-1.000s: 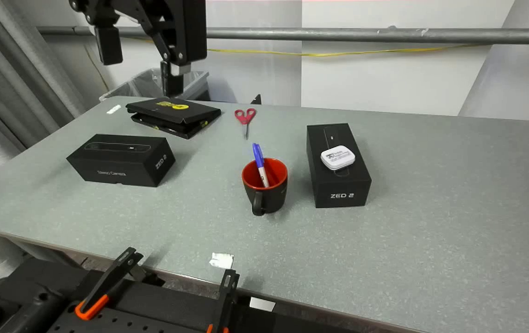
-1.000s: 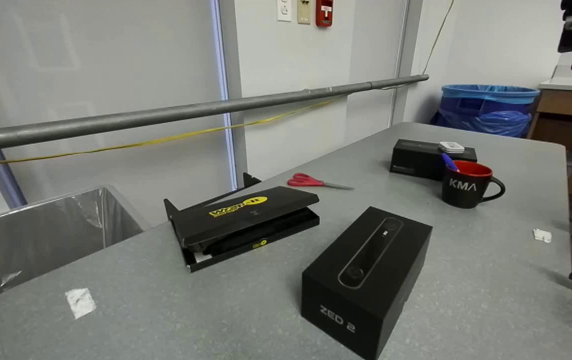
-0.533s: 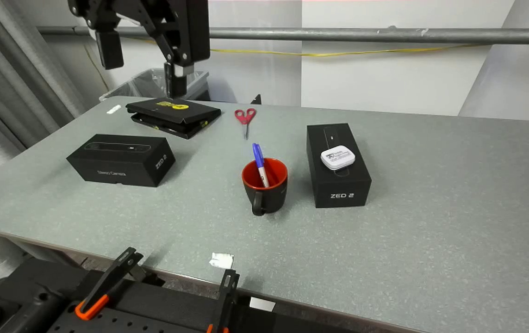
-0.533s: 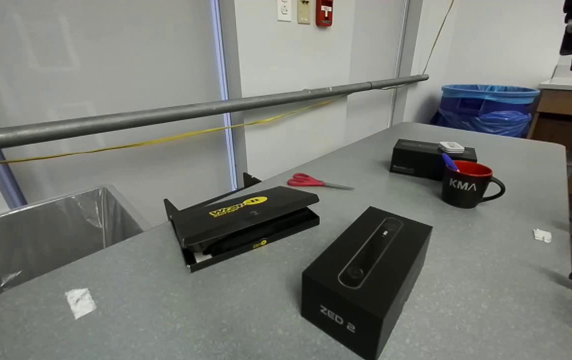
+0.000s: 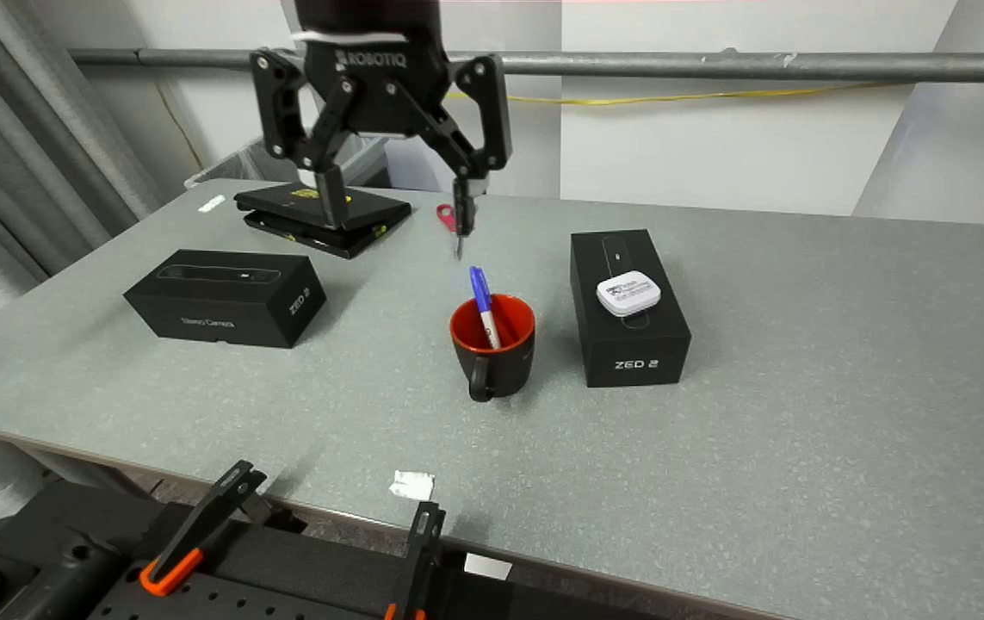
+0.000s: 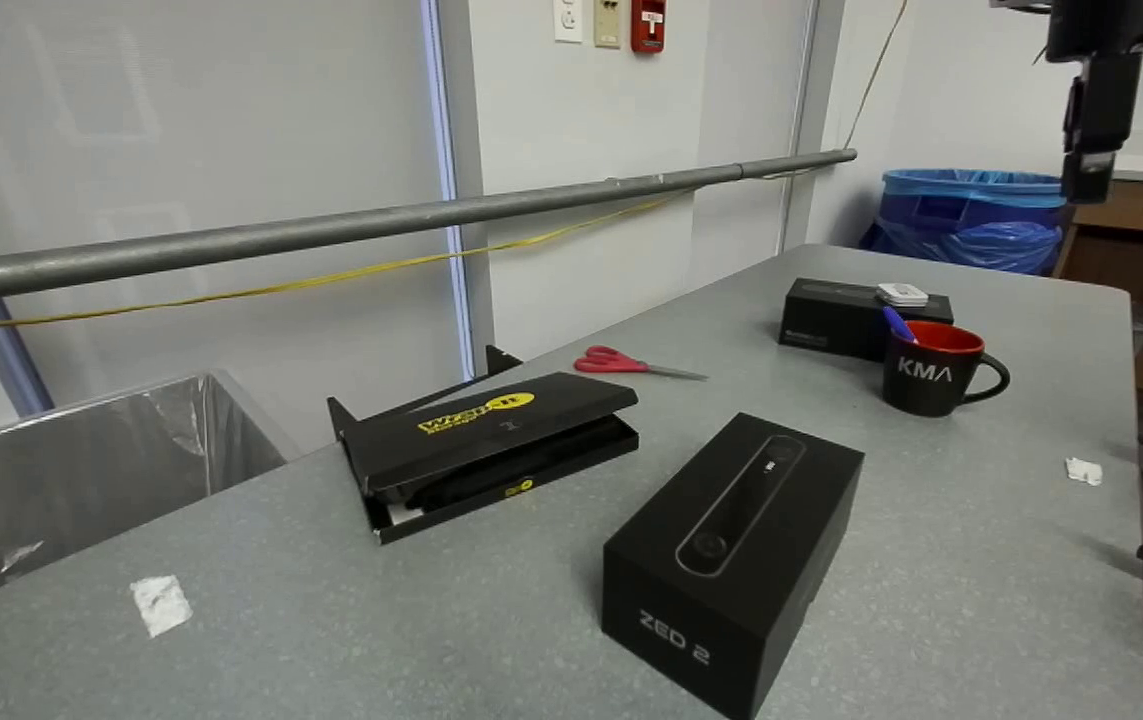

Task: Take the marker from the black cup and put it on the table

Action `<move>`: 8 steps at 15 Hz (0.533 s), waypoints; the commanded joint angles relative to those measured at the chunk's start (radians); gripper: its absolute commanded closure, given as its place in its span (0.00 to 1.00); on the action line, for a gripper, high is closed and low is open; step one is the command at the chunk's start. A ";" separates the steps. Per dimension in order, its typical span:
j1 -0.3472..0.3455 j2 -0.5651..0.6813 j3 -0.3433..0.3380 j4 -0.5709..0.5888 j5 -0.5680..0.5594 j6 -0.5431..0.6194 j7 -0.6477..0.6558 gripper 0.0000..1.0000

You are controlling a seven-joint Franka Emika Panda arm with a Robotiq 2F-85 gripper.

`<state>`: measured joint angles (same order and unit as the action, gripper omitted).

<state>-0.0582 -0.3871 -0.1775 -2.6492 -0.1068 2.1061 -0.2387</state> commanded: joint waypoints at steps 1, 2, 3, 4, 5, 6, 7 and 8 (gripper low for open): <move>-0.022 0.147 0.004 0.087 0.004 0.094 0.009 0.00; -0.027 0.143 0.013 0.096 0.011 0.057 0.038 0.00; -0.024 0.106 0.014 0.049 0.003 0.077 0.008 0.00; -0.026 0.125 0.014 0.064 0.003 0.077 0.016 0.00; -0.026 0.135 0.015 0.073 0.003 0.076 0.020 0.00; -0.026 0.139 0.015 0.078 0.003 0.075 0.023 0.00; -0.026 0.140 0.015 0.080 0.003 0.075 0.024 0.00; -0.026 0.140 0.015 0.080 0.003 0.075 0.024 0.00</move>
<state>-0.0704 -0.2477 -0.1771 -2.5702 -0.1080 2.1838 -0.2116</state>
